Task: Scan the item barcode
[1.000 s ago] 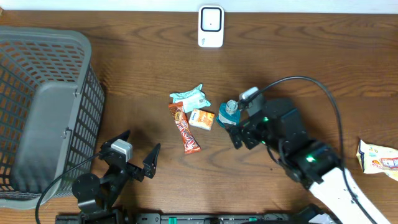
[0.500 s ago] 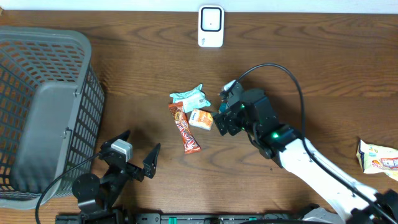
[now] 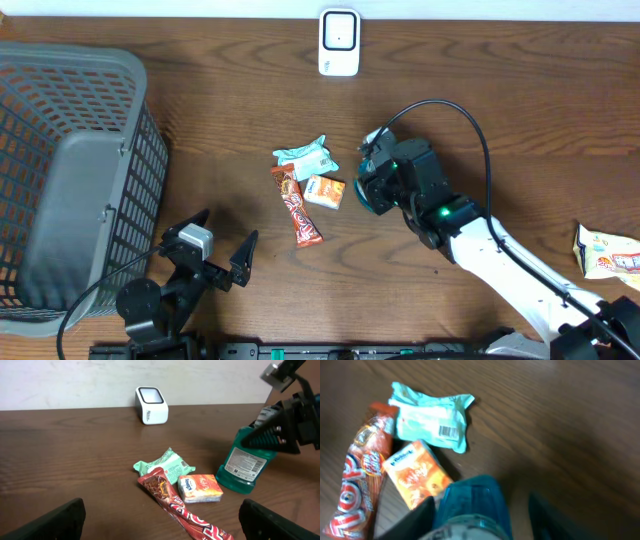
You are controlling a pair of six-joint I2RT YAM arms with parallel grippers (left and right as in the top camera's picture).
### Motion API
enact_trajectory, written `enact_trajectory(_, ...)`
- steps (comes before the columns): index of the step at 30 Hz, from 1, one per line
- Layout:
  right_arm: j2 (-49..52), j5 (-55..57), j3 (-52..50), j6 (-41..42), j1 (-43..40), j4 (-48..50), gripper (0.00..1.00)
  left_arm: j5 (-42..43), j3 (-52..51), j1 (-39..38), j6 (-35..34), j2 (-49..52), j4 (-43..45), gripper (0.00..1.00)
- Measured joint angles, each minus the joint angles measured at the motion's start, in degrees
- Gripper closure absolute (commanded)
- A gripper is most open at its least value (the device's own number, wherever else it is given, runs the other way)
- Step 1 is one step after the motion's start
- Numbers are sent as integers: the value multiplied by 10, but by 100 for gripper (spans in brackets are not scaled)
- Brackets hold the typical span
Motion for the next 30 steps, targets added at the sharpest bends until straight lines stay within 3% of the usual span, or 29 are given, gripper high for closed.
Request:
enact_trajectory(1,5,0,0,-1,-1,1,37,0,0,0,0,0,0,2)
enact_trajectory(8,32,-1,0,-3,-4,2,73,0,0,0,0,0,0,2)
enact_trajectory(18,32,-20,-2,-3,-4,13,88,0,0,0,0,0,0,2)
enact_trajectory(20,32,-24,-3,-3,-4,14,85,0,0,0,0,0,0,2)
enact_trajectory(26,21,-26,-4,-2,-4,8,39,0,0,0,0,0,0,2)
enact_trajectory(30,8,-23,-4,-4,-4,8,30,0,0,0,0,0,0,2)
